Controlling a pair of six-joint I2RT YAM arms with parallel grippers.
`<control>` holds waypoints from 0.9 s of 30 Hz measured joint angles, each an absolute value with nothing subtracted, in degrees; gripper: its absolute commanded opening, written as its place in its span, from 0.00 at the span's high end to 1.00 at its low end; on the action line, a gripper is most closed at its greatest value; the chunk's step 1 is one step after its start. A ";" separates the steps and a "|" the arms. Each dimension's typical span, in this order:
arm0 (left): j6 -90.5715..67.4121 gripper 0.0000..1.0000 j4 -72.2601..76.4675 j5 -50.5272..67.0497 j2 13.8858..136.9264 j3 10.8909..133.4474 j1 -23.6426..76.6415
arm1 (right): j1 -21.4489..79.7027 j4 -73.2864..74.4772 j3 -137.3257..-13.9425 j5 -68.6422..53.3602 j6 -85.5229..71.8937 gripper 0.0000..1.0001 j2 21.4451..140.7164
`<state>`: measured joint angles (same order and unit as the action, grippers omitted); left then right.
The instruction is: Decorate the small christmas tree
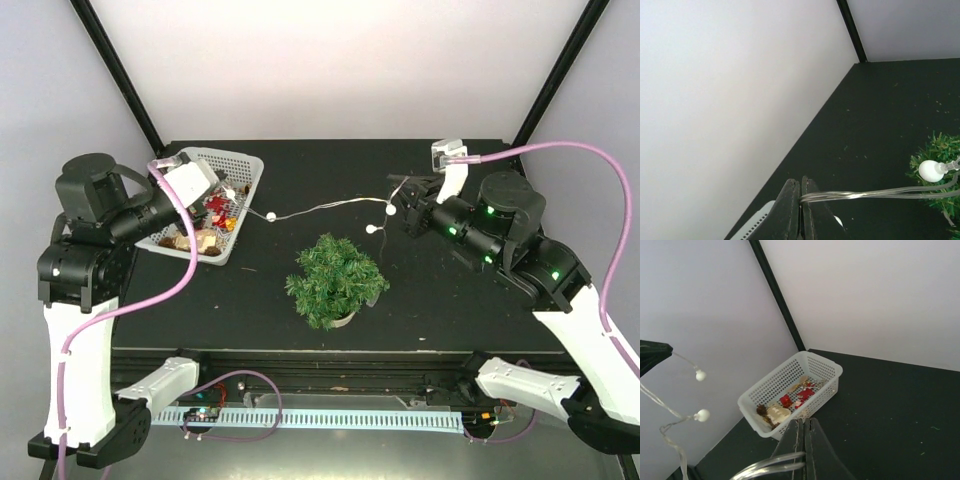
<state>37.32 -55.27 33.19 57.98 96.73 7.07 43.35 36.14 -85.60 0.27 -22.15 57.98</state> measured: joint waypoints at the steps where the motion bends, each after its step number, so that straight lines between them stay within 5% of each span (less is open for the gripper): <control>1: 37.34 0.99 -55.29 32.82 57.69 97.17 7.03 | 43.35 36.12 -85.36 -0.54 -22.48 0.99 57.49; 27: 37.39 0.99 -56.80 26.74 55.07 99.35 5.04 | 45.91 36.38 -82.78 -17.37 -22.09 0.99 54.48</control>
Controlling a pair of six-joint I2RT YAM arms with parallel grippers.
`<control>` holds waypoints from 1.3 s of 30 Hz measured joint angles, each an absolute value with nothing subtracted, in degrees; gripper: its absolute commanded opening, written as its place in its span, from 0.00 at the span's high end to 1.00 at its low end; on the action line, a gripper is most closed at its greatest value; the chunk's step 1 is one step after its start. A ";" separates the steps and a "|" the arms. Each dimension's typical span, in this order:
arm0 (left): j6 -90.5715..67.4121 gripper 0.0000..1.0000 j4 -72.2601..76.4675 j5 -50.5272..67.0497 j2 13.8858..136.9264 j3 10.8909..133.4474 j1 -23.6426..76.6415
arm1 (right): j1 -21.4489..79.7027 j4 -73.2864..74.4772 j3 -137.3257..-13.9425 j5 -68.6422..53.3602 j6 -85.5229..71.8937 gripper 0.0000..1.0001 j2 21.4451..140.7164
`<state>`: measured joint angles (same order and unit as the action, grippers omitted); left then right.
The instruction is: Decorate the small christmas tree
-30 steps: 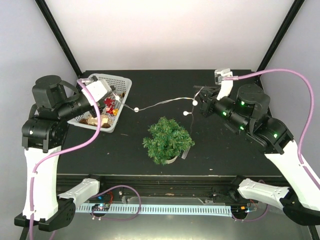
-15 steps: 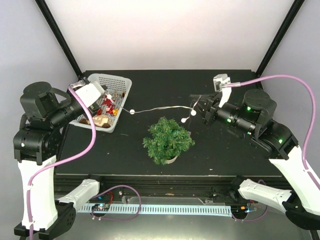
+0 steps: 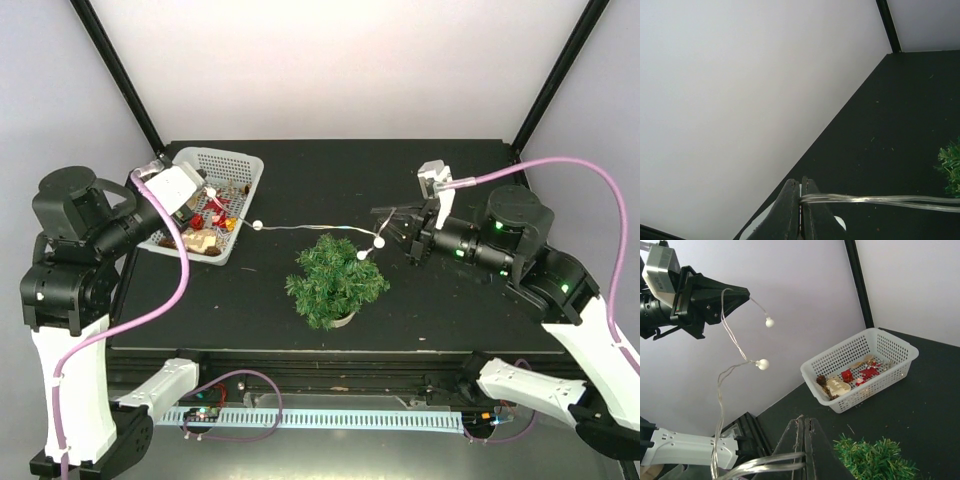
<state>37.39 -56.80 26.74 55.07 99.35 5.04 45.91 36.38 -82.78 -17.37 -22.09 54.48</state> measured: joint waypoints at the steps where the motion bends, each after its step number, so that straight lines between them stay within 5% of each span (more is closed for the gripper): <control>1: 37.32 0.98 -57.10 26.76 54.96 99.63 5.02 | 45.95 36.53 -82.74 -17.54 -21.82 0.99 54.06; 39: 33.08 0.98 -68.14 28.80 41.89 107.44 4.95 | 54.00 44.53 -75.29 -36.01 -11.22 0.99 46.44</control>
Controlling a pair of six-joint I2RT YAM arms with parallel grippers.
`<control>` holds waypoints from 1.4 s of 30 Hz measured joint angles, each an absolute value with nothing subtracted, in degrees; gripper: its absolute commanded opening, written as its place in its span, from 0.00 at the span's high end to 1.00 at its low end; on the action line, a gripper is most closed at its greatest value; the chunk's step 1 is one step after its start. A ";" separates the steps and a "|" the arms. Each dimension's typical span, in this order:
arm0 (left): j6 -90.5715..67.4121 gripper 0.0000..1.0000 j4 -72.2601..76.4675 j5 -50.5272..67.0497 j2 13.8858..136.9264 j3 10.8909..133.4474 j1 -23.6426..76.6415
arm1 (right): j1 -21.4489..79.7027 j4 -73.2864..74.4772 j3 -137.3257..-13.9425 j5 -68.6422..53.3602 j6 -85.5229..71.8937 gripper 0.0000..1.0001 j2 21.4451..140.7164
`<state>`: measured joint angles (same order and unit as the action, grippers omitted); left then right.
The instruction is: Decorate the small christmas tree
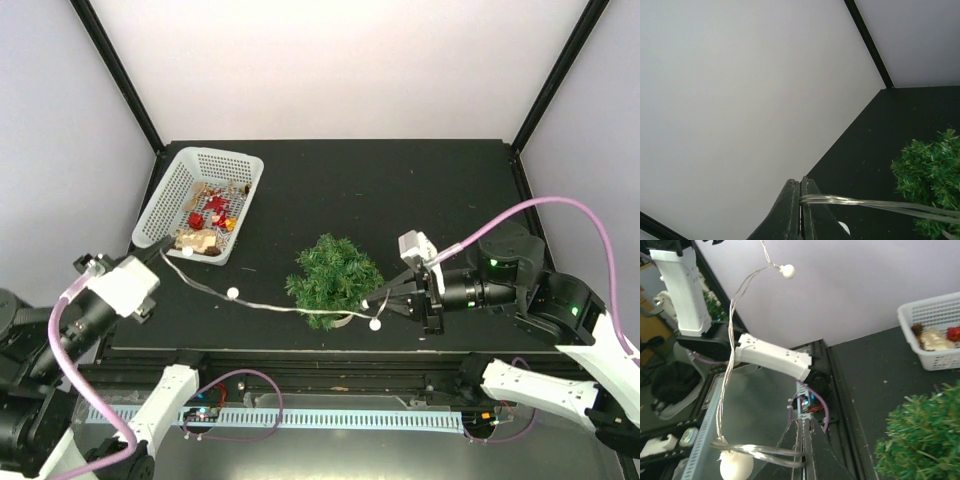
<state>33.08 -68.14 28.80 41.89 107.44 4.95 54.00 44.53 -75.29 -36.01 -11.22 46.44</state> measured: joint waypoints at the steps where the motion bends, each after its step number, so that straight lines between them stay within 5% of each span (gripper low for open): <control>1: 33.45 0.98 -68.60 28.80 41.08 107.44 4.95 | 55.27 44.84 -75.29 -35.81 -10.85 0.99 46.81; 14: 36.53 0.98 -74.37 27.27 31.77 107.55 4.95 | 71.96 45.82 -75.77 -26.70 -9.02 0.99 54.92; 34: 38.92 0.98 -79.29 7.57 21.04 98.89 11.00 | 72.93 41.08 -72.55 -22.98 -9.34 0.98 62.22; 42: 40.18 0.98 -79.57 2.02 18.33 91.72 13.37 | 73.87 41.21 -72.38 -22.46 -9.26 0.87 65.34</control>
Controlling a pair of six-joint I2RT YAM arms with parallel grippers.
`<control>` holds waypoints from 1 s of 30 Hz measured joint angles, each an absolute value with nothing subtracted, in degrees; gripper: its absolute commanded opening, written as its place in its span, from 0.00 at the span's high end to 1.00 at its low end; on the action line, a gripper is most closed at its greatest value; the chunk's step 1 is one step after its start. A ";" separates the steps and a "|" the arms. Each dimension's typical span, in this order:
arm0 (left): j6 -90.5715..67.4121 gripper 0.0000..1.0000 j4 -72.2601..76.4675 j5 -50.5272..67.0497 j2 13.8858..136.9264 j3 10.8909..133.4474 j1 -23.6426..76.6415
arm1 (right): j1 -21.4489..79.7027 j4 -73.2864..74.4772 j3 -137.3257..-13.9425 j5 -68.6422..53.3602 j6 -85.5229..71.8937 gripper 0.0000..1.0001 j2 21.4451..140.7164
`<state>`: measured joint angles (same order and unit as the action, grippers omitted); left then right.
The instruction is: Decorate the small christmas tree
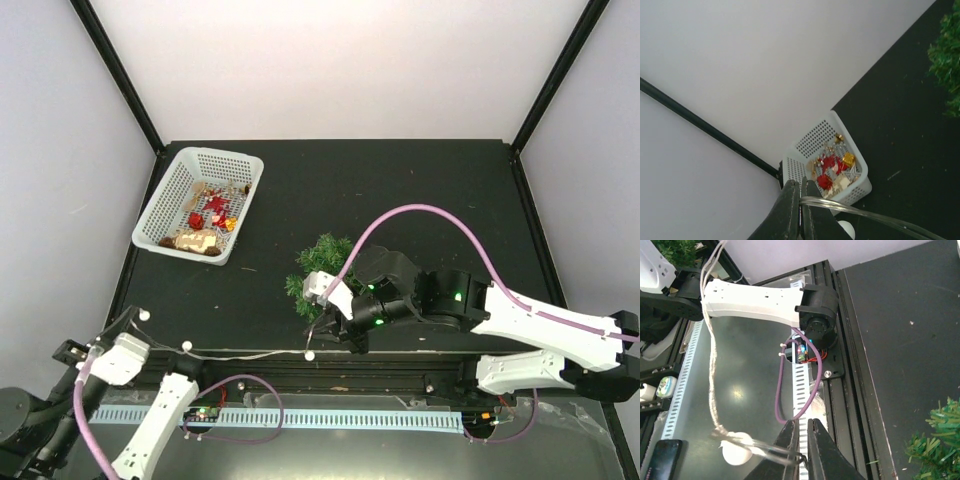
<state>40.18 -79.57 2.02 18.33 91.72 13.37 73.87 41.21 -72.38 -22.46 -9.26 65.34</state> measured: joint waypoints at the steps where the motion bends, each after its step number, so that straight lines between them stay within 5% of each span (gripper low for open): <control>1: 40.40 0.98 -79.59 1.34 18.22 90.96 13.72 | 73.91 41.25 -72.38 -22.28 -9.23 0.85 65.60; 9: 42.63 0.98 -77.89 -5.58 17.21 84.03 16.62 | 73.95 41.78 -72.40 -20.08 -9.17 0.73 65.84; 15: 43.92 0.99 -76.60 -10.70 17.23 83.40 18.92 | 73.95 42.46 -73.41 -18.41 -8.95 0.46 65.84; 30: 49.52 0.98 -72.71 -21.39 17.41 78.15 25.52 | 73.91 43.55 -79.26 -10.50 -8.73 0.41 65.39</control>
